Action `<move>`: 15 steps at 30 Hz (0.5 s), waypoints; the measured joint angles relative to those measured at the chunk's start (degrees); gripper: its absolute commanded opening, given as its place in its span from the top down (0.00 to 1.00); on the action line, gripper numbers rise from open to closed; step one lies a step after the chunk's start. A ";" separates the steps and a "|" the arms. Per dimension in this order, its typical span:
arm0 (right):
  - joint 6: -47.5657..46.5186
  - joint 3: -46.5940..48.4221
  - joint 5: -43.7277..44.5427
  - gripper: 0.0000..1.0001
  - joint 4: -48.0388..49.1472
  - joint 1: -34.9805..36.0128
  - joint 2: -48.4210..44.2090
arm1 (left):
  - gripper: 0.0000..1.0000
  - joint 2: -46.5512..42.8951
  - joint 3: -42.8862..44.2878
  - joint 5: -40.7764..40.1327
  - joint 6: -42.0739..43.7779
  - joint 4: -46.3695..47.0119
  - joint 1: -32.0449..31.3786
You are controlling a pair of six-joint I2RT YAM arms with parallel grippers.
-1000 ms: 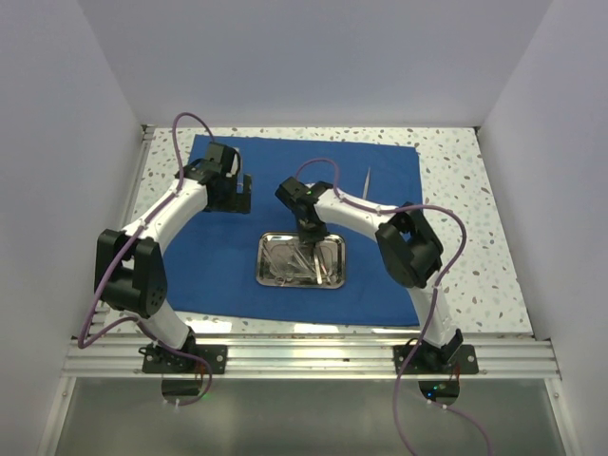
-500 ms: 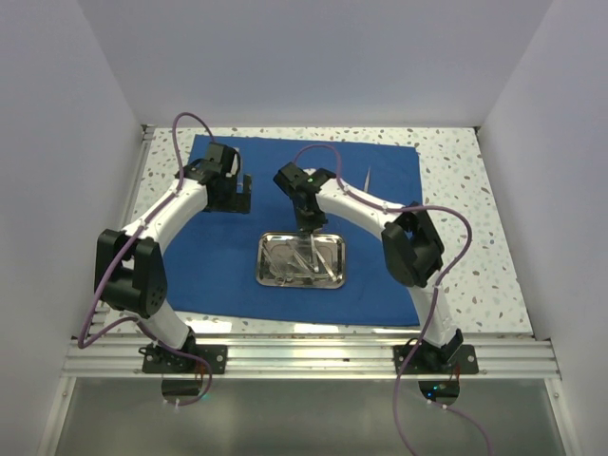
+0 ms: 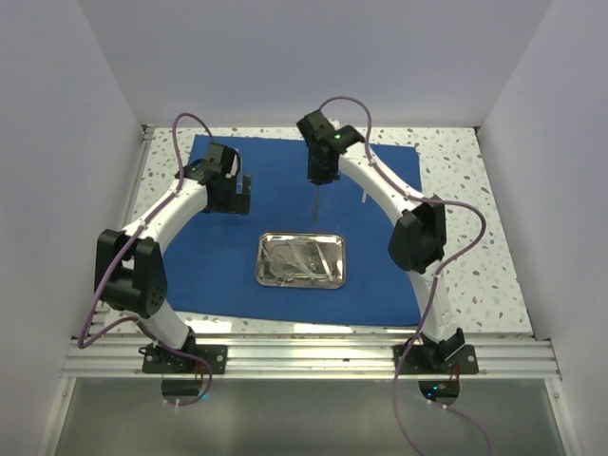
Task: Open and lay out the surgical kit
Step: Pick up the medical item from the container, then place the medical item in the surgical kit.
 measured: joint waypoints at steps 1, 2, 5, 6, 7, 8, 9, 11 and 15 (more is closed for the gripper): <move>-0.11 2.27 0.00 0.91 -0.48 -1.31 1.09 | 0.00 0.00 0.00 -0.04 0.02 -0.11 0.00; -0.15 4.13 0.00 0.91 -0.68 -2.78 2.23 | 0.01 0.00 0.00 -0.07 0.00 -0.24 0.00; -0.59 8.66 -0.48 0.91 -1.44 -7.17 5.79 | 0.01 0.00 0.00 -0.09 0.00 -0.57 0.00; -0.76 9.49 -0.63 0.91 -1.49 -8.39 6.78 | 0.01 0.00 0.00 -0.07 0.00 -0.68 0.00; -1.01 10.36 -0.90 0.90 -1.75 -9.79 7.91 | 0.01 0.00 0.00 -0.09 0.00 -0.72 0.00; -1.20 11.10 -1.03 0.90 -1.90 -11.04 9.07 | 0.00 0.00 0.00 -0.07 0.00 -0.74 0.00; -1.49 12.17 -1.22 0.90 -2.34 -12.35 10.25 | 0.01 0.00 0.00 -0.07 0.00 -0.79 0.00; -2.14 14.14 -1.20 0.89 -2.64 -14.69 12.50 | 0.01 0.00 0.00 -0.07 -0.04 -0.85 0.00; -3.56 17.55 -1.20 0.86 -3.15 -18.34 16.09 | 0.00 0.00 0.00 0.04 -0.61 -0.92 0.00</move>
